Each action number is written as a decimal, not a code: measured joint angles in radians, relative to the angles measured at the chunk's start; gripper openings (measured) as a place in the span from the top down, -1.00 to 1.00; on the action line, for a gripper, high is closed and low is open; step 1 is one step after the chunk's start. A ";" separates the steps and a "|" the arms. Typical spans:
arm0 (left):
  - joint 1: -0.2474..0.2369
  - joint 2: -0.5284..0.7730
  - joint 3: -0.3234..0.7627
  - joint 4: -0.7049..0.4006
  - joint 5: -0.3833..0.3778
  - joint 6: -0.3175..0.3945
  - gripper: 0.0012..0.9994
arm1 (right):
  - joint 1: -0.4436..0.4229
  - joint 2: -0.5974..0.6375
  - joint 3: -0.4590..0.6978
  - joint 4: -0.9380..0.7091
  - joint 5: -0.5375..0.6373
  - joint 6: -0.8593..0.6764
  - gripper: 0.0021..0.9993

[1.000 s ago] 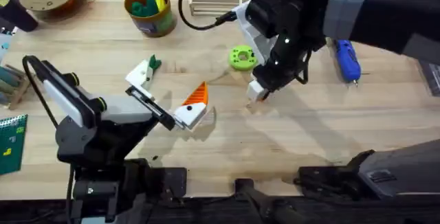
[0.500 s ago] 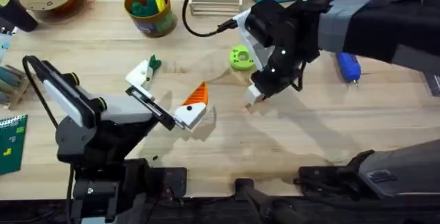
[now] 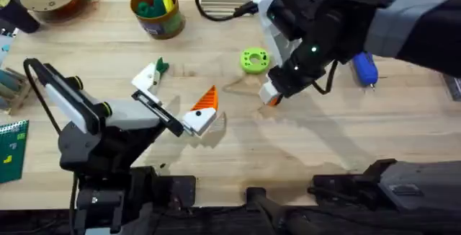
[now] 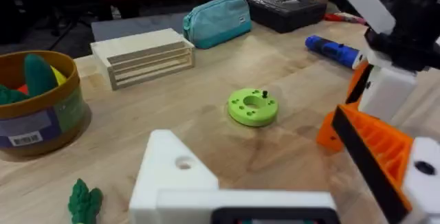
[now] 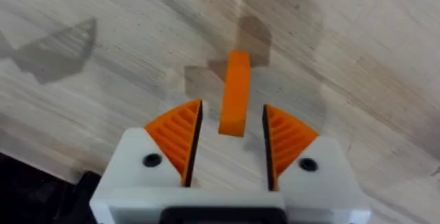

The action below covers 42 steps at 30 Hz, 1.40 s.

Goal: Pick up the gripper from the table and insert it into the empty holder that is missing its gripper. Then pick up a screw, insert it into the mounting hole, and use the screwdriver to tighten it. Finally, clean up the table by picking up the vegetable and placing it into the bucket.

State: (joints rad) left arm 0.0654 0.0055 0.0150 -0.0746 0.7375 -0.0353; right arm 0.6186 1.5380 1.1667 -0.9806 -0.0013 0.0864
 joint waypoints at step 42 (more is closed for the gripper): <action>0.000 0.000 0.000 0.000 0.000 0.000 -0.99 | -0.003 -0.007 -0.061 0.071 -0.005 0.015 0.98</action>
State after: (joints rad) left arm 0.0654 0.0055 0.0147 -0.0746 0.7374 -0.0349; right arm 0.6161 1.5314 1.1061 -0.9096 -0.0059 0.1014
